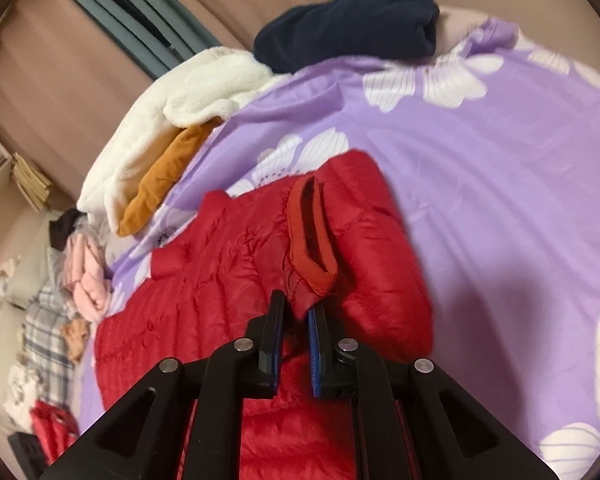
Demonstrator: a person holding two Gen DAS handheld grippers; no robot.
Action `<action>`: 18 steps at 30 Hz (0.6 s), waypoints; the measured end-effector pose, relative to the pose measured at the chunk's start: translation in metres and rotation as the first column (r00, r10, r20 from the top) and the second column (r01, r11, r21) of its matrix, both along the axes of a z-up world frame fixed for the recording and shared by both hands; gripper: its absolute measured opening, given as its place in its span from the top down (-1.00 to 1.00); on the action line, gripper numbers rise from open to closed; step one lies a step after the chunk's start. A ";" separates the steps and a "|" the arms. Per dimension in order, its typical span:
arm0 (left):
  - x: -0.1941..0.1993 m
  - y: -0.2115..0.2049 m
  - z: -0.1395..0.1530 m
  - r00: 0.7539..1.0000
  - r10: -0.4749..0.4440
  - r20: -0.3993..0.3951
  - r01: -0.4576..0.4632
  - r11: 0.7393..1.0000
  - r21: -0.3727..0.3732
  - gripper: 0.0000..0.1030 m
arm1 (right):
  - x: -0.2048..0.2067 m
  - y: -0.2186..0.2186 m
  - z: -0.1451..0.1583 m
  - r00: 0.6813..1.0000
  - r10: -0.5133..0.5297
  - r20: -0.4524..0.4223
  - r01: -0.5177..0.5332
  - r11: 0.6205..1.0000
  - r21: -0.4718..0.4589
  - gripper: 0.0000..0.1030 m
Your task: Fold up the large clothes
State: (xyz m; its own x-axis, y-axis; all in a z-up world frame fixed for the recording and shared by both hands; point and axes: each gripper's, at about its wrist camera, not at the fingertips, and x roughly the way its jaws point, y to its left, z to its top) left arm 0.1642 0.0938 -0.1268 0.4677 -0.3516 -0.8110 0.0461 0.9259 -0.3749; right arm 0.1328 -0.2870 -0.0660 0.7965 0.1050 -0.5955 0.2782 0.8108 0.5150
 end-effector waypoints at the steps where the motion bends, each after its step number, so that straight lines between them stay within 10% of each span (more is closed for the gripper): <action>1: 0.002 -0.001 0.001 1.000 -0.001 0.004 0.001 1.000 0.002 -0.54 | -0.002 0.004 0.005 1.000 -0.003 0.012 0.003 0.999 -0.042 0.82; 5: 0.015 -0.004 0.006 1.000 0.001 0.029 -0.001 1.000 0.000 -0.54 | 0.003 0.018 0.015 1.000 -0.015 0.014 0.017 0.985 -0.173 0.61; 15: 0.039 -0.018 0.008 0.999 -0.019 0.038 0.019 1.000 0.001 -0.54 | 0.045 0.002 0.004 0.999 0.035 -0.033 -0.039 0.993 -0.113 0.57; 18: 0.051 -0.022 0.010 0.999 -0.017 0.043 0.016 1.000 0.015 -0.54 | 0.054 -0.006 -0.003 0.996 -0.021 -0.084 0.012 0.995 -0.103 -0.07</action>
